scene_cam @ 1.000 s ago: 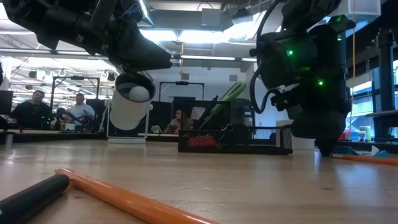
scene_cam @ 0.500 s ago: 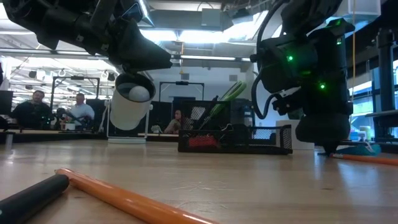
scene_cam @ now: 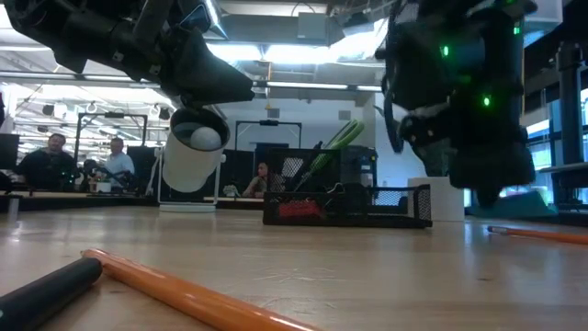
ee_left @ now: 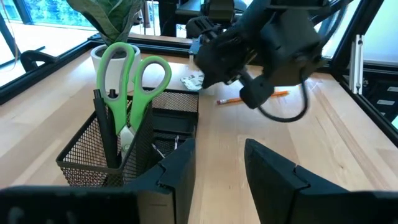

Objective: Pick and place office supplies into organizer
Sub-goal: Put the blue sticky notes in the desk organizer

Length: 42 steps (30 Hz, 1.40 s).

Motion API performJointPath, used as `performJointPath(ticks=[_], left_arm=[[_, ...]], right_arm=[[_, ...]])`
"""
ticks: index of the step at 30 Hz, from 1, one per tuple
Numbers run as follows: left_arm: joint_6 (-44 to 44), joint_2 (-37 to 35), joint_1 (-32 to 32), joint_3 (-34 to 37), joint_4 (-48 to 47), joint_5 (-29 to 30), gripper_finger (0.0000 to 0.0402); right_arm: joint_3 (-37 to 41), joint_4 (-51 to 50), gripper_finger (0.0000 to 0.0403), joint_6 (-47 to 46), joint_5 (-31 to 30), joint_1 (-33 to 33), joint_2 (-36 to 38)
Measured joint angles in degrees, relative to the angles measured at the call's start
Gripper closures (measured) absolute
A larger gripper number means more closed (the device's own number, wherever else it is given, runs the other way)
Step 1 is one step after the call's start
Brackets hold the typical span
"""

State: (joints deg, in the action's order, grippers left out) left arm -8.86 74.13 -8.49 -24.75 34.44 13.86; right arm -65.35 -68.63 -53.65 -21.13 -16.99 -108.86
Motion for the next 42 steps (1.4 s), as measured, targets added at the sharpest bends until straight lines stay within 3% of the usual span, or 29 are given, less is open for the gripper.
performJointPath(ticks=[10,15,19,27,35,42], left_arm=[[0.0,0.0,0.0,0.0,0.0,0.0,0.0272],[0.0,0.0,0.0,0.0,0.0,0.0,0.0272],[0.0,0.0,0.0,0.0,0.0,0.0,0.0272],[0.0,0.0,0.0,0.0,0.0,0.0,0.0272],[-1.1,0.0,0.0,0.0,0.0,0.0,0.0272],[-1.0,0.0,0.0,0.0,0.0,0.0,0.0272]], right_arm=[[-13.6,-13.9,0.0402,0.3,-6.7,-4.5,1.9],[-16.0,-14.2,0.0402,-0.3,-9.5,-6.5,11.7],[-14.6,-9.3,0.0403,-2.1,-15.5,-8.7,22.1],[-0.7,15.9,0.0403,4.6,-19.5,-11.5,38.9],[25.8,59.0,0.0403,14.1,-17.9,-11.8,53.4],[46.2,92.5,0.0403,18.5,-17.7,-11.5,58.3]])
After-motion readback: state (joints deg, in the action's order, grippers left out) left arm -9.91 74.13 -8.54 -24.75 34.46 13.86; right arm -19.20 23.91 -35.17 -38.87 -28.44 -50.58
